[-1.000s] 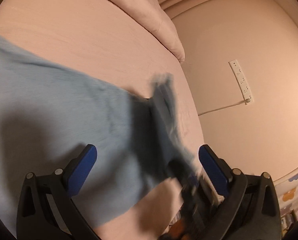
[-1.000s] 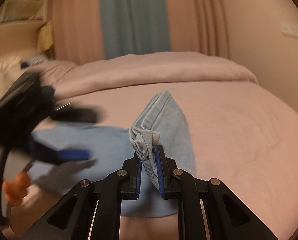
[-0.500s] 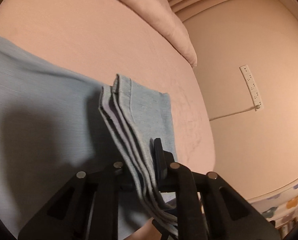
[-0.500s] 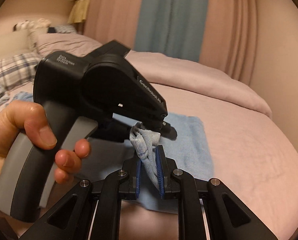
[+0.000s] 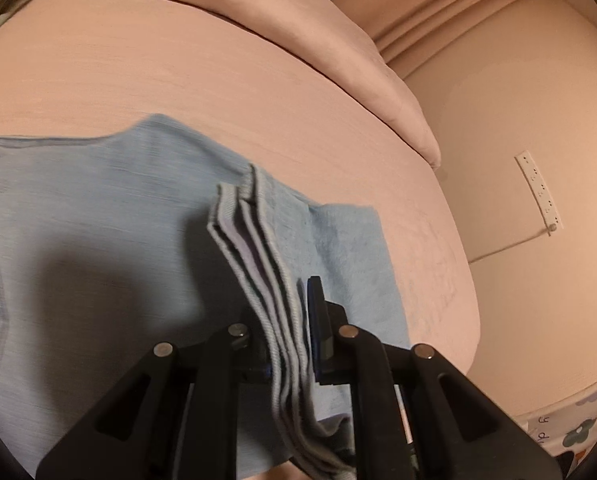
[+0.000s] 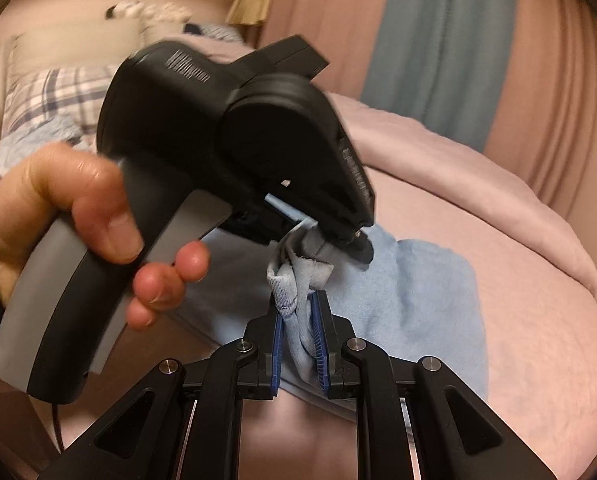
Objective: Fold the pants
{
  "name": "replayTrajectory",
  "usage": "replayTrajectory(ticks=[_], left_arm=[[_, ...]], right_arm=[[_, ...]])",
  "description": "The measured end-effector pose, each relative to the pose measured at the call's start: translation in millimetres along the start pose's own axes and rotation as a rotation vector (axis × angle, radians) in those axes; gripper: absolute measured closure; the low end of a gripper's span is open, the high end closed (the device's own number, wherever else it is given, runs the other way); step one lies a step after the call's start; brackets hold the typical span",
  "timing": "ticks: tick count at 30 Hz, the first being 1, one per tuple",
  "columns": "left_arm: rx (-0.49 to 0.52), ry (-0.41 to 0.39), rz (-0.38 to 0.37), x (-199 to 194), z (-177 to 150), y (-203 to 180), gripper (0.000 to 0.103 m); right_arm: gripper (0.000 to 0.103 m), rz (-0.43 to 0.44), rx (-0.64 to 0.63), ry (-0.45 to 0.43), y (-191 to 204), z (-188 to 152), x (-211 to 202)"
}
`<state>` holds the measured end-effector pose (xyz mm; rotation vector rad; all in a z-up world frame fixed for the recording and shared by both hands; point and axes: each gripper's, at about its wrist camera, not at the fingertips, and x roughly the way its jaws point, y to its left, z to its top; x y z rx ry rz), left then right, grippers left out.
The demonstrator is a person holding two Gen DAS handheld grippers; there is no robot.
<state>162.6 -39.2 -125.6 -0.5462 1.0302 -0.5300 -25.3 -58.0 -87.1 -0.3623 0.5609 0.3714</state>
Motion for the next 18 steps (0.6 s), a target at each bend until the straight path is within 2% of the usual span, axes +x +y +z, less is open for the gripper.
replayTrajectory(ticks=[3, 6, 8, 10, 12, 14, 16, 18], left_arm=[[0.007, 0.009, 0.022, 0, 2, 8, 0.092], [0.000, 0.024, 0.075, 5, 6, 15, 0.090], [-0.021, 0.008, 0.080, 4, 4, 21, 0.083], [-0.030, -0.015, 0.114, -4, 4, 29, 0.082], [-0.033, -0.033, 0.143, -12, 4, 32, 0.082], [-0.027, -0.057, 0.166, -24, 5, 34, 0.081], [0.007, -0.088, 0.185, -39, 5, 32, 0.076], [0.052, -0.113, 0.176, -50, 2, 21, 0.071]], right_arm=[[0.087, 0.006, -0.027, 0.028, 5, 0, 9], [0.087, 0.012, -0.036, 0.086, 2, -6, 15], [0.084, 0.033, -0.012, 0.095, -1, -9, 15], [0.070, 0.109, 0.027, 0.095, -10, -12, 11], [0.063, 0.217, 0.089, 0.092, -23, -10, 11], [0.063, 0.319, 0.153, 0.082, -36, -13, 5], [0.063, 0.355, 0.239, 0.056, -63, -20, -6], [0.063, 0.337, 0.329, 0.025, -91, -26, -14]])
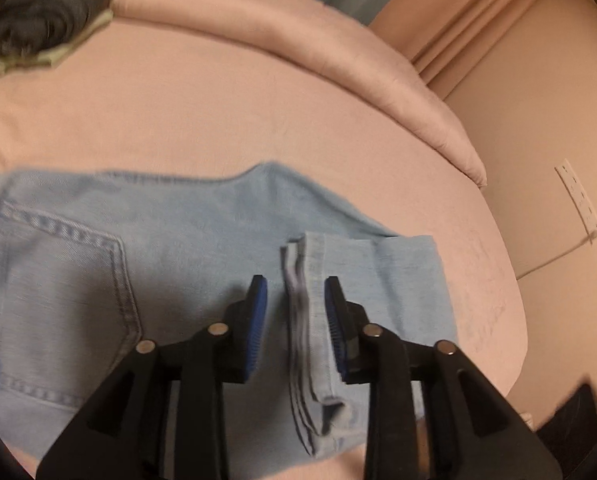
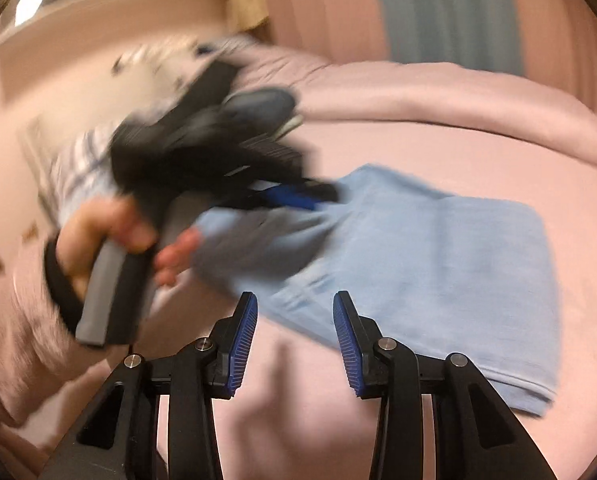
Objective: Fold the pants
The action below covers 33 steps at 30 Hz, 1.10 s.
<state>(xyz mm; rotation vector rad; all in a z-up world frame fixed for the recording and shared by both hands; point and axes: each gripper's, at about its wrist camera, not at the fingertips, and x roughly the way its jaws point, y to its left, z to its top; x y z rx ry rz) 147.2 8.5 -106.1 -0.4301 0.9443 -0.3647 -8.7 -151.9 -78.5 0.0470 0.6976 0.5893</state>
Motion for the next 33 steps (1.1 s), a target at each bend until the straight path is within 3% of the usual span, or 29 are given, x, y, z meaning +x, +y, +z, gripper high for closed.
replayTrajectory(ticks=[3, 7, 11, 14, 19, 20, 21, 28, 33], left_arm=[[0.056, 0.005, -0.056, 1, -3, -20, 0.068], [0.131, 0.070, -0.096, 24, -13, -49, 0.068], [0.124, 0.208, -0.029, 53, -36, -51, 0.071], [0.104, 0.209, -0.012, 41, -57, -35, 0.081], [0.114, 0.176, -0.017, 12, -68, -21, 0.081], [0.126, 0.175, 0.021, 12, -69, -20, 0.075], [0.121, 0.203, 0.062, 17, -73, -16, 0.072], [0.056, 0.163, -0.008, 10, -84, 9, 0.072], [0.043, 0.147, -0.020, 14, -85, 4, 0.072]], right_arm=[[0.063, -0.105, 0.083, -0.048, -34, 10, -13], [0.069, -0.279, 0.092, -0.007, -69, 21, -9], [0.069, -0.334, 0.089, 0.064, -79, 13, 3], [0.069, -0.328, 0.057, 0.120, -57, -3, 19], [0.069, -0.336, 0.040, 0.158, -50, -12, 18], [0.069, -0.336, 0.048, 0.163, -51, -11, 17], [0.069, -0.337, 0.060, 0.163, -52, -8, 16], [0.069, -0.209, 0.055, 0.119, -33, 30, 41], [0.069, -0.113, 0.033, 0.143, -21, 66, 91]])
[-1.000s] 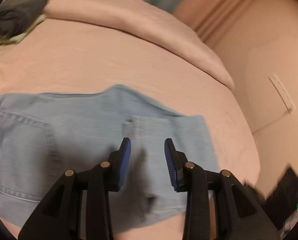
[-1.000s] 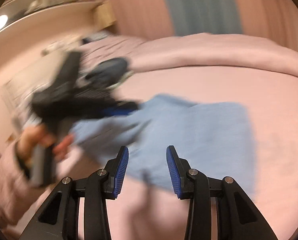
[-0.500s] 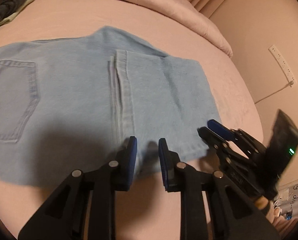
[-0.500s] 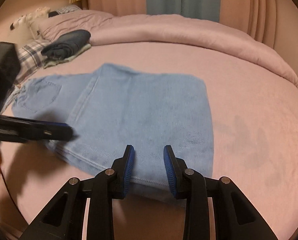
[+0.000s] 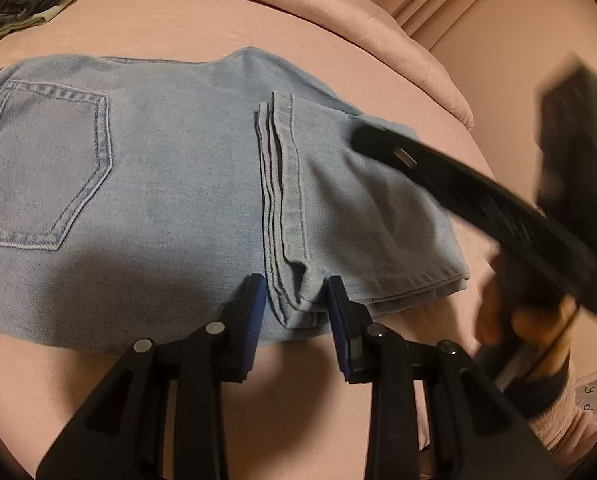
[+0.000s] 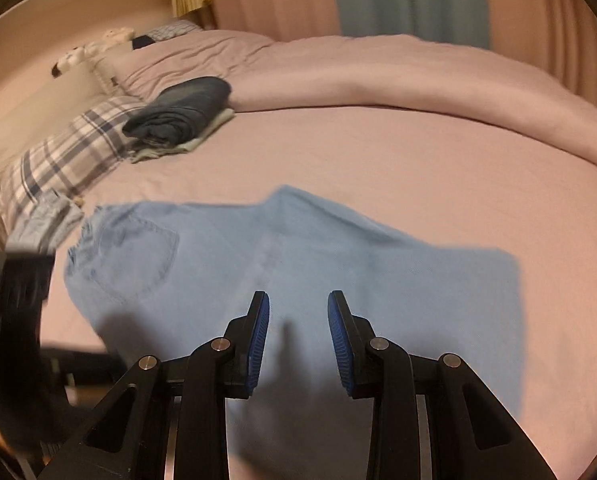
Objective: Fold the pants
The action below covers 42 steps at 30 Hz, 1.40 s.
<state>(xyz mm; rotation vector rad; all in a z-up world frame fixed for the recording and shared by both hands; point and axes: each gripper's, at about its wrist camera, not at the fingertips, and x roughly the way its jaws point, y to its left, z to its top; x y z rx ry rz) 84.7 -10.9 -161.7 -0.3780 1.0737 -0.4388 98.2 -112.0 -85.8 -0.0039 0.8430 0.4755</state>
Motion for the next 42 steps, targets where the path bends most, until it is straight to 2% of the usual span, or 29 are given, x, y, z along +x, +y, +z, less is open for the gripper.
replayTrajectory(ticks=[2, 6, 10, 12, 15, 20, 27, 31, 32, 34, 38, 42], left_arm=[[0.004, -0.004, -0.003, -5, -3, 1, 0.072], [0.011, -0.008, -0.002, -9, -9, 3, 0.072], [0.008, -0.012, -0.009, -13, -16, 4, 0.072], [0.009, -0.015, -0.010, -15, -19, 4, 0.072], [0.013, -0.020, -0.004, -16, -23, 1, 0.072], [0.007, -0.024, -0.003, -16, -22, 1, 0.071], [0.012, -0.029, 0.012, -19, -26, -1, 0.071], [0.017, -0.033, 0.029, -16, -27, -3, 0.069], [0.022, -0.036, 0.034, -16, -27, -5, 0.069], [0.027, -0.038, 0.042, -16, -28, -6, 0.069], [0.018, -0.036, 0.039, -15, -27, -6, 0.070], [-0.012, -0.047, 0.016, -17, -26, -3, 0.069]], right_arm=[[0.070, 0.022, 0.020, 0.034, 0, 12, 21], [0.071, -0.006, 0.024, 0.128, 4, 18, 65], [0.071, -0.018, 0.006, 0.127, 7, 21, 69], [0.071, -0.004, 0.038, 0.131, 5, 22, 63], [0.071, 0.014, 0.065, 0.087, 2, 17, 39], [0.071, -0.006, 0.065, 0.041, -6, -7, -2], [0.071, -0.179, -0.006, -0.030, -6, -51, -46], [0.071, -0.219, -0.047, 0.074, -7, -80, -32], [0.071, -0.241, -0.078, 0.039, -3, -87, -33], [0.071, -0.268, -0.110, 0.031, 4, -87, -37], [0.071, -0.232, -0.072, 0.044, 2, -76, -44], [0.071, -0.135, -0.035, -0.025, 8, -73, -53]])
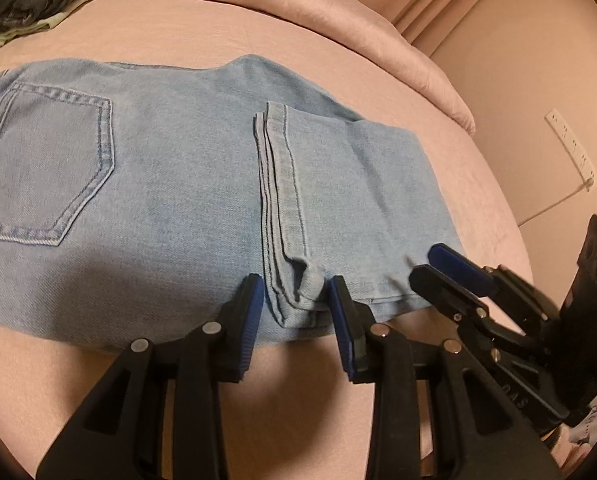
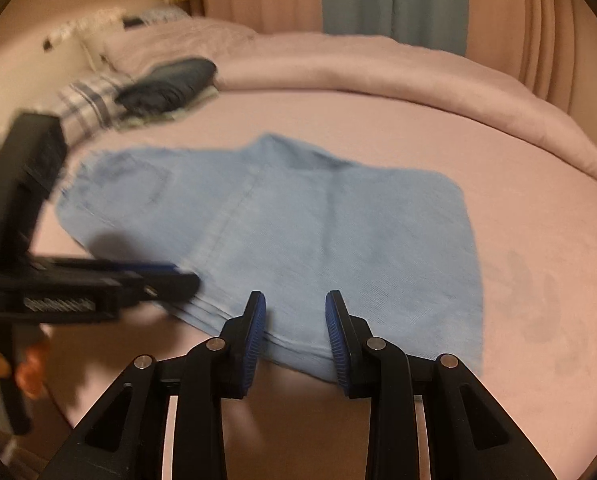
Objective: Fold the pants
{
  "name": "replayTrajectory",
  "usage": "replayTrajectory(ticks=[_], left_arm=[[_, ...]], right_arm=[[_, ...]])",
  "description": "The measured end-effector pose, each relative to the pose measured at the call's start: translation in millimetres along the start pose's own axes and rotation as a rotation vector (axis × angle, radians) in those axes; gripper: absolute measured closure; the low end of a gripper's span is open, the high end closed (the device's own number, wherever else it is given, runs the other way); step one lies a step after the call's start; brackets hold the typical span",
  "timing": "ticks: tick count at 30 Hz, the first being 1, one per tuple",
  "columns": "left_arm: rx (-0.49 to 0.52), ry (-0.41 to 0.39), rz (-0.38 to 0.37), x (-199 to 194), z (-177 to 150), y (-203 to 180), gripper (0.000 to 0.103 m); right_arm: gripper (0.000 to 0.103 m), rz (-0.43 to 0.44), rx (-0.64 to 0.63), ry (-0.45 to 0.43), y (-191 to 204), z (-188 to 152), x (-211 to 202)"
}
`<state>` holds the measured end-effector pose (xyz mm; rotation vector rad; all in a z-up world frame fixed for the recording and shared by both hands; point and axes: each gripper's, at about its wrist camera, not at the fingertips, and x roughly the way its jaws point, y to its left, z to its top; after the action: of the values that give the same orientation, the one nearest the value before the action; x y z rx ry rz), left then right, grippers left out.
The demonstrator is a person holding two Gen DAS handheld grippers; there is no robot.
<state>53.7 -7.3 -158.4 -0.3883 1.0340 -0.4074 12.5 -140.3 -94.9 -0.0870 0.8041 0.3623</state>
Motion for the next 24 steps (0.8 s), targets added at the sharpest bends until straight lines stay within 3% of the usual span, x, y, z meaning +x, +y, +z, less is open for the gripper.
replayTrajectory(ticks=[2, 3, 11, 17, 24], left_arm=[[-0.016, -0.012, -0.009, -3, -1, 3, 0.068], [-0.026, -0.024, -0.008, -7, -2, 4, 0.067], [-0.078, -0.182, 0.038, -62, -9, 25, 0.032], [-0.200, -0.261, 0.034, -100, -20, 58, 0.028], [-0.338, -0.254, 0.050, -113, -33, 93, 0.028]], right_arm=[[0.071, 0.036, 0.002, 0.000, 5, -1, 8], [0.071, 0.041, 0.009, 0.047, 6, -3, 20], [0.071, 0.053, 0.061, 0.077, 6, -5, 20], [0.071, 0.078, 0.051, 0.019, 22, 2, 12], [0.071, 0.104, -0.004, -0.029, 46, 25, 23]])
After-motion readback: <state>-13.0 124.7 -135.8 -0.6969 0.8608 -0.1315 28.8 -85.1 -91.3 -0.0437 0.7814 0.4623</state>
